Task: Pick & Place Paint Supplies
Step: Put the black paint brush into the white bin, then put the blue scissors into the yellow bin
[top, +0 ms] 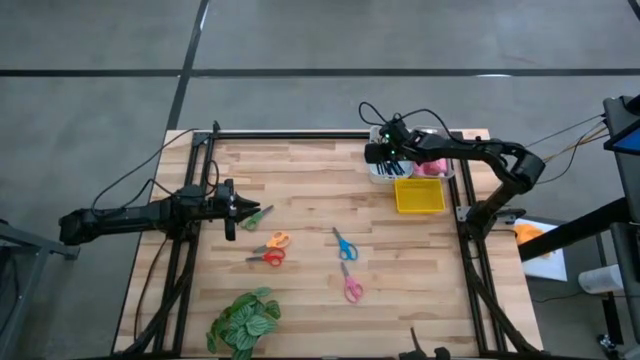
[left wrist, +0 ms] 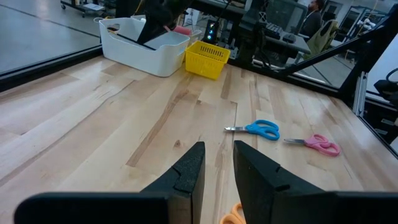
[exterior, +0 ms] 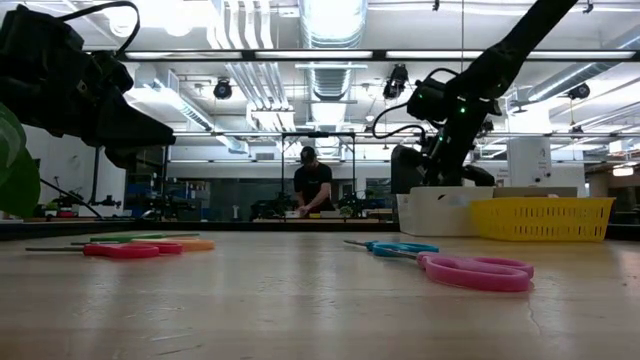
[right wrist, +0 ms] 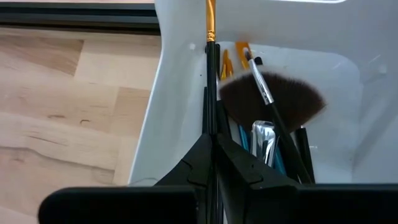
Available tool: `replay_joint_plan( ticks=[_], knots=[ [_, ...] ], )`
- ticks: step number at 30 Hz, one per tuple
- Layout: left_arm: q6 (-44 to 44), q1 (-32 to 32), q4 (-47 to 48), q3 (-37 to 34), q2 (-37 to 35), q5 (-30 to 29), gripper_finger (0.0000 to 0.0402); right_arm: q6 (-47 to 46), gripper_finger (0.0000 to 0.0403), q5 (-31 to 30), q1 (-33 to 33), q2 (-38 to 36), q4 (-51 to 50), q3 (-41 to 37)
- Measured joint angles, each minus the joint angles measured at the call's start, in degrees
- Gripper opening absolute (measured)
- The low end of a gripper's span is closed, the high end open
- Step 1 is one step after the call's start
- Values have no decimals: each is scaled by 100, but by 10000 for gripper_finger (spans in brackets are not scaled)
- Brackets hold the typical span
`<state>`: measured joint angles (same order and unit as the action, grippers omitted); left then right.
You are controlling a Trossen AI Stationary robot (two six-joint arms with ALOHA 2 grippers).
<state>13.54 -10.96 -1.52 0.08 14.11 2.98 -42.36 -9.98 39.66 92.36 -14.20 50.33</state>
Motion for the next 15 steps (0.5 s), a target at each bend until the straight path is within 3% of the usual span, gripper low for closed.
replay_joint_plan(
  ticks=[4,11,15],
  knots=[
    [1,2,0,0,0,0,87,-13,18,2,0,-4,0,0],
    [0,0,0,0,0,0,87,-258,98,40,20,-13,-9,2],
    [0,0,0,0,0,0,87,-294,110,96,42,-13,-9,7]
  ],
)
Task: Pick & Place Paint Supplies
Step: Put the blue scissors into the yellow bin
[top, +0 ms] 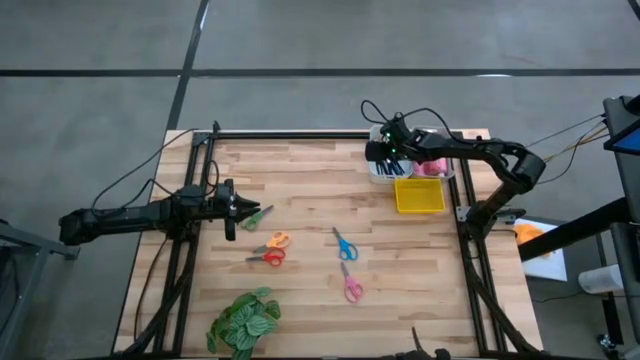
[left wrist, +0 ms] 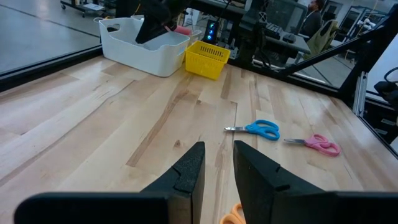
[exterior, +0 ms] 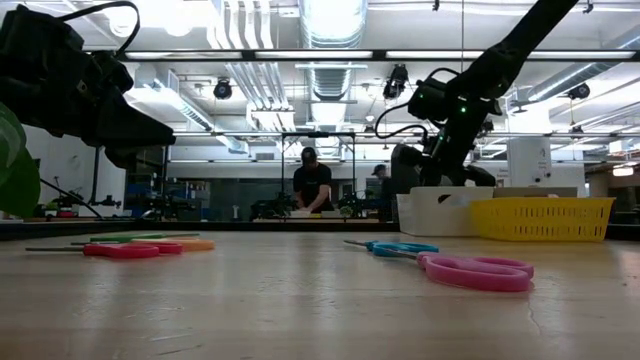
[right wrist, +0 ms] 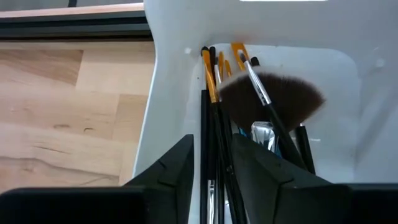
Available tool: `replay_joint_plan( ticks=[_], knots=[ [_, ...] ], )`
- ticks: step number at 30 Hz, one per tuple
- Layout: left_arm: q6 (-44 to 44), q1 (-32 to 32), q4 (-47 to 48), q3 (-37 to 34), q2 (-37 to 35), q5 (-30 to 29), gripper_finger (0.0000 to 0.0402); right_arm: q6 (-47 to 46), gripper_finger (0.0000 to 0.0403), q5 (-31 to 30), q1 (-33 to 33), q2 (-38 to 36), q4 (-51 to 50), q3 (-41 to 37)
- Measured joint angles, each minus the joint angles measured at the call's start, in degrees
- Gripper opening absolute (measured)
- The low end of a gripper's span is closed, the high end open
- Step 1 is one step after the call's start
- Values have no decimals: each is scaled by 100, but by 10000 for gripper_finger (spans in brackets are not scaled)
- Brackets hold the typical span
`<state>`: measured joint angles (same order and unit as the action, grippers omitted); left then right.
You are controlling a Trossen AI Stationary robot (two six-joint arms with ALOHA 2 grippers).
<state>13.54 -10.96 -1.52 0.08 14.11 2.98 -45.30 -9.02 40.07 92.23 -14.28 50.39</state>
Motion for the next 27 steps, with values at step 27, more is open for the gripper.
replay_joint_plan(
  ticks=[27],
  knots=[
    [0,1,0,0,-1,0,87,957,111,12,-583,-1956,-113,-4]
  ],
)
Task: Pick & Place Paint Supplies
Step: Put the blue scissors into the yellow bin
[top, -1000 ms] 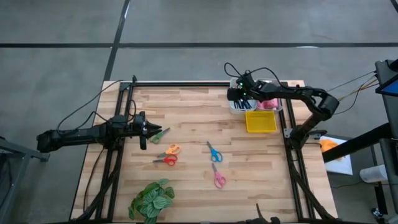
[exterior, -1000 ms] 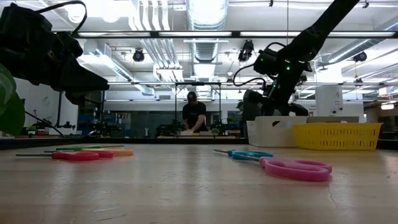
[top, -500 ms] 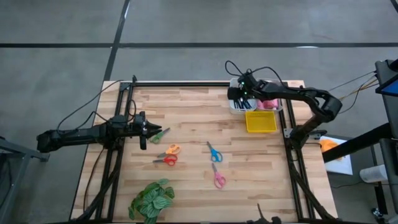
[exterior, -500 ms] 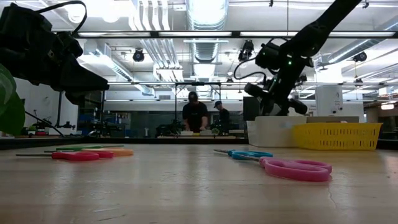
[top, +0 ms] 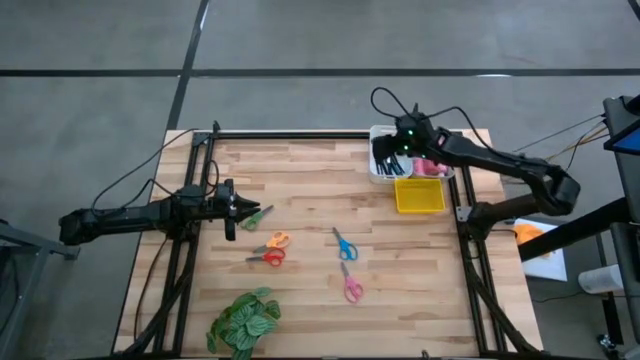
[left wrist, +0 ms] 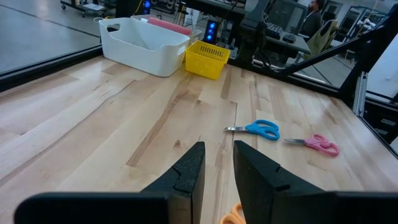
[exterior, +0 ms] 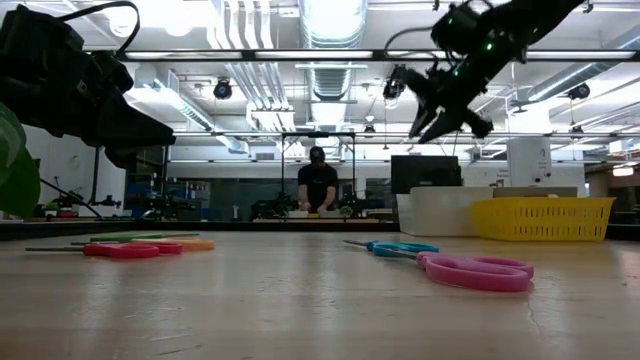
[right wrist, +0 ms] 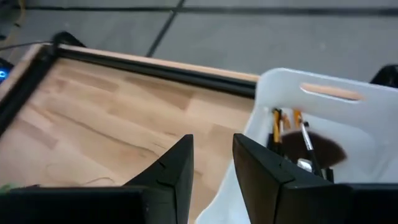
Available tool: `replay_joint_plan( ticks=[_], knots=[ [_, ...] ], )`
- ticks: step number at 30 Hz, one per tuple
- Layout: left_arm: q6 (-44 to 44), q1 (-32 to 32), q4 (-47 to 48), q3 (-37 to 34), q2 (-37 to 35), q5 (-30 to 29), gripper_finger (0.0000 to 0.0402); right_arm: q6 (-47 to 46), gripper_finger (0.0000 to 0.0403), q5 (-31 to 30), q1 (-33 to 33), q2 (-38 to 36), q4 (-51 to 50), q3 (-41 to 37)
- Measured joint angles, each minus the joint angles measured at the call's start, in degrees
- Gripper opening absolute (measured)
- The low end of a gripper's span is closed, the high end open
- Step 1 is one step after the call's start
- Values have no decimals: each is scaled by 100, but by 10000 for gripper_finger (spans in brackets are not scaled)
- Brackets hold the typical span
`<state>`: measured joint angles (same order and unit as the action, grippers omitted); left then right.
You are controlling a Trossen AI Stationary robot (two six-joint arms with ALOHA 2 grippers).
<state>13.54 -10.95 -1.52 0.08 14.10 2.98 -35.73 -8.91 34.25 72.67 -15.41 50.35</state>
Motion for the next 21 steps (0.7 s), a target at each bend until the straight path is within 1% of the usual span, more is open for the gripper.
replay_joint_plan(
  ticks=[5,9,17,21],
  knots=[
    [1,1,-2,0,1,0,87,309,111,-150,-542,-407,-161,0],
    [0,0,-1,0,-1,0,87,333,111,-155,-996,-547,-209,0],
    [0,-1,-2,0,-1,0,87,231,111,-158,-2035,-466,-407,0],
    [2,0,-1,0,0,0,87,-98,111,-160,-2618,-369,-636,0]
  ],
)
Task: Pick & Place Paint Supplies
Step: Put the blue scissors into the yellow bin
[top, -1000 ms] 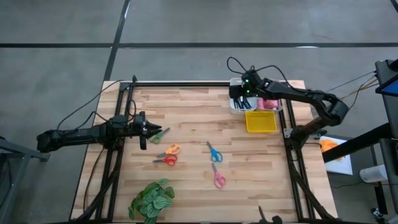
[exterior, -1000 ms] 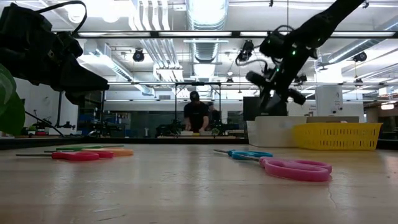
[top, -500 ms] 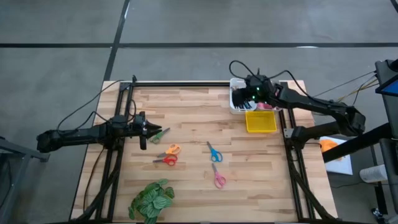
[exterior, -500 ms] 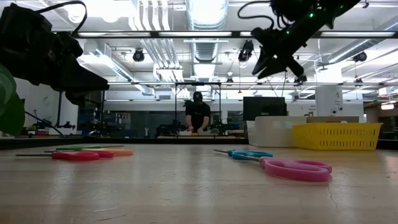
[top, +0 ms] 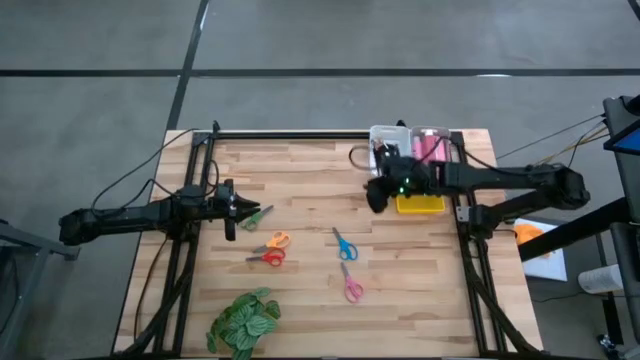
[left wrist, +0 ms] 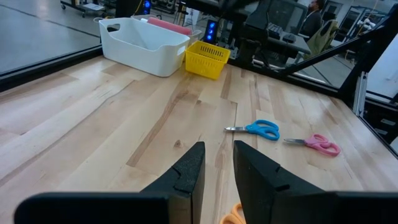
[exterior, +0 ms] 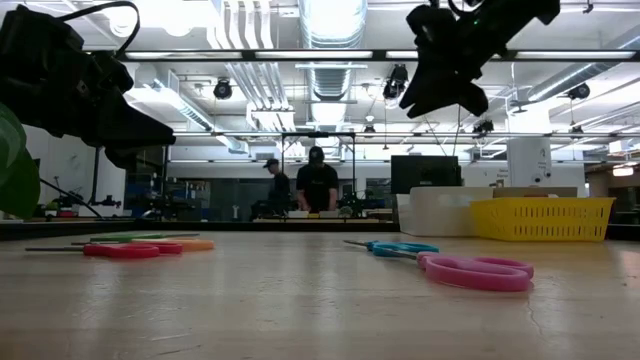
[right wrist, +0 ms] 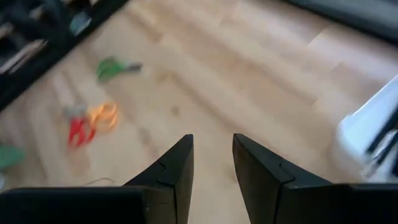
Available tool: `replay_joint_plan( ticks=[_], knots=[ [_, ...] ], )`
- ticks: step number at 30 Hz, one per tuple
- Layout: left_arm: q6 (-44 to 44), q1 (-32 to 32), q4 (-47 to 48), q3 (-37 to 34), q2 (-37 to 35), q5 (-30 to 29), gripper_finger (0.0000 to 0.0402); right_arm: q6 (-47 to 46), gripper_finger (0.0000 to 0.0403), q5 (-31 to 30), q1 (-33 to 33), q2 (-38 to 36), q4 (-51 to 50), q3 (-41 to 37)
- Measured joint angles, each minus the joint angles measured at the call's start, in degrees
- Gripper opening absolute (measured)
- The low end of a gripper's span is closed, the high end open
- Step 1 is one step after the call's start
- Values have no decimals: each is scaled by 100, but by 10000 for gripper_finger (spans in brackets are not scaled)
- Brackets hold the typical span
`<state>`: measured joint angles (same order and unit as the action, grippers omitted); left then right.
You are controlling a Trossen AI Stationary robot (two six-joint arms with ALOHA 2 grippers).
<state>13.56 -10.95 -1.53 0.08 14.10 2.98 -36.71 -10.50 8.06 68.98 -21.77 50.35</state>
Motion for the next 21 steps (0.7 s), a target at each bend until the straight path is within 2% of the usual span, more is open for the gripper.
replay_joint_plan(
  ticks=[10,21],
  knots=[
    [-2,-1,-1,0,1,0,87,-1071,111,-13,-1182,345,-439,0],
    [0,0,0,0,0,0,87,-1887,111,36,-2015,970,-556,0]
  ],
)
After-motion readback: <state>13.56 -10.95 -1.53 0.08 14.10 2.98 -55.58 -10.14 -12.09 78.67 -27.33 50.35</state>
